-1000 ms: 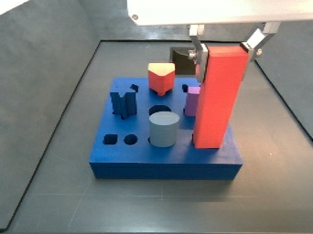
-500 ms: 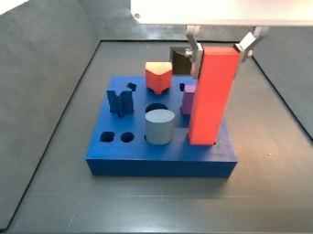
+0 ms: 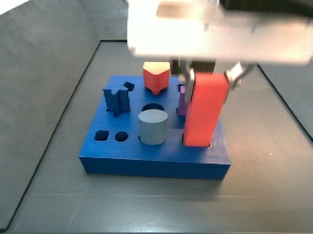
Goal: Pick up the rectangle object. Move up. Place the rectangle object on the fixture. Regrasp the rectangle object. Move to above the board. Insert the rectangle object.
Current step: Insert the rectangle object.
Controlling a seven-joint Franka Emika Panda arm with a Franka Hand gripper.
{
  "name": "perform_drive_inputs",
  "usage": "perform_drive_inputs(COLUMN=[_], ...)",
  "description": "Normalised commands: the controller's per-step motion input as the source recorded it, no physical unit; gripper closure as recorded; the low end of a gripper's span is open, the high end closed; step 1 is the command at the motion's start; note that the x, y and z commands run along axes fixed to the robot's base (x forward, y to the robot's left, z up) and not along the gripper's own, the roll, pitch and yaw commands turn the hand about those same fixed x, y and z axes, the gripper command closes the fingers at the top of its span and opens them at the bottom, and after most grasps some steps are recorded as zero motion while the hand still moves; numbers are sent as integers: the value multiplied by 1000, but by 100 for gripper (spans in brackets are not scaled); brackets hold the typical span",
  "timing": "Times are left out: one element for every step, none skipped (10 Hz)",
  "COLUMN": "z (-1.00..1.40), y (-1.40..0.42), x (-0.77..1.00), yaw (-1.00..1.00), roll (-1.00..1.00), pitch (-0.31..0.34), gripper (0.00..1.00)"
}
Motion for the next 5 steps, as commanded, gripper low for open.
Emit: perform_drive_inputs(z=[-529,-397,-134,0,0], y=[-203,-94,0,0,0], x=[83,0,-11,-40,0], yaw=[0,0,0,-11,0], roll=[261,194,74,0,0], pitch=[94,0,-116,-64,0], gripper=[100,100,100,100,100])
